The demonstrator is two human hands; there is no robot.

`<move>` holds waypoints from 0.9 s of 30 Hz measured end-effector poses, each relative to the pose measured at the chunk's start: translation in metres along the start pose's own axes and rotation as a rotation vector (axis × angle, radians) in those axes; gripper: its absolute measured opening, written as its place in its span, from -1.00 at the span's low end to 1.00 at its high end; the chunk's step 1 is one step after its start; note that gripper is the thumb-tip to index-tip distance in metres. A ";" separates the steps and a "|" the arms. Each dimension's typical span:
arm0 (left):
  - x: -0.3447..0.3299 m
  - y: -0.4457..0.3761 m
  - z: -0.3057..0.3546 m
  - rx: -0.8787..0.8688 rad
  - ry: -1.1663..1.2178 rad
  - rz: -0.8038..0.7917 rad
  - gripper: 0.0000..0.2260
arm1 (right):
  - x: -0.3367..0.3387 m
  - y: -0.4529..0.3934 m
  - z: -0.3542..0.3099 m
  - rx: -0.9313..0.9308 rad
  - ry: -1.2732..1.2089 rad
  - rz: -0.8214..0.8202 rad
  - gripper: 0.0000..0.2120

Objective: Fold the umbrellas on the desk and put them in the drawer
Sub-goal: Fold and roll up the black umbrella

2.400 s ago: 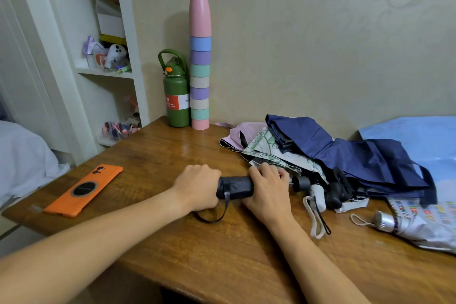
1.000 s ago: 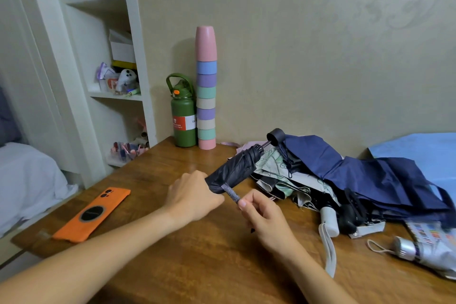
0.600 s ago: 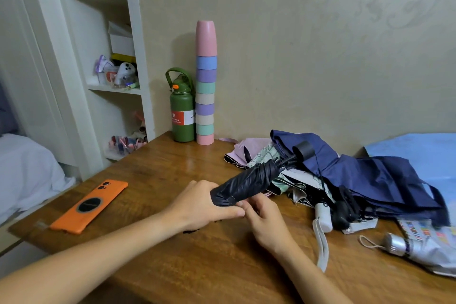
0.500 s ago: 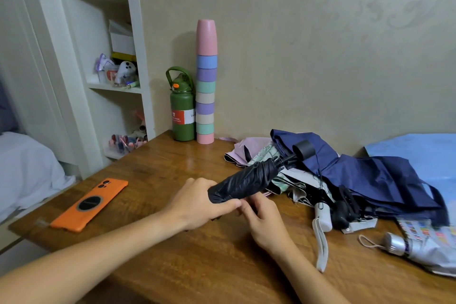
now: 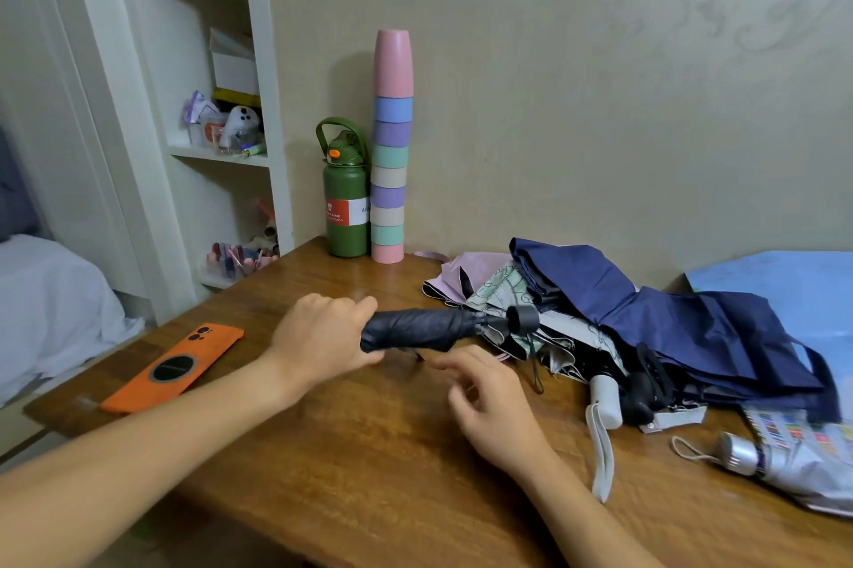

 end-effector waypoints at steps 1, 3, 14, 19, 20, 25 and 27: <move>-0.004 0.002 -0.003 -0.080 -0.017 0.040 -0.56 | 0.007 -0.001 -0.010 0.064 -0.013 0.044 -0.70; -0.008 0.008 -0.001 -0.260 -0.030 0.116 -0.59 | 0.021 -0.003 -0.024 0.163 -0.026 0.189 -0.76; 0.002 0.022 0.027 -0.538 0.031 0.445 -0.74 | 0.011 0.005 -0.016 -0.653 -0.275 -0.367 -0.22; 0.003 0.025 0.033 -0.553 0.065 0.410 -0.80 | 0.007 0.005 -0.027 -0.725 -0.483 -0.472 -0.49; 0.003 0.026 0.033 -0.556 0.065 0.406 -0.79 | 0.006 0.005 -0.025 -0.720 -0.530 -0.483 -0.57; 0.002 0.028 0.041 -0.554 0.100 0.425 -0.70 | 0.004 0.000 -0.019 -0.632 -0.784 -0.324 -0.84; -0.001 0.029 0.048 -0.557 0.095 0.390 -0.64 | 0.005 -0.002 -0.013 -0.587 -0.647 -0.235 -0.89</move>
Point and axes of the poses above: each hand's wrist, its own y-axis away from the middle knuckle, its own x-axis out of the back of the hand, z = x × y, the point moved 4 cm from there along -y, towards the middle knuckle, and after that the axes turned 4 degrees about -y, right-handed, at the moved point
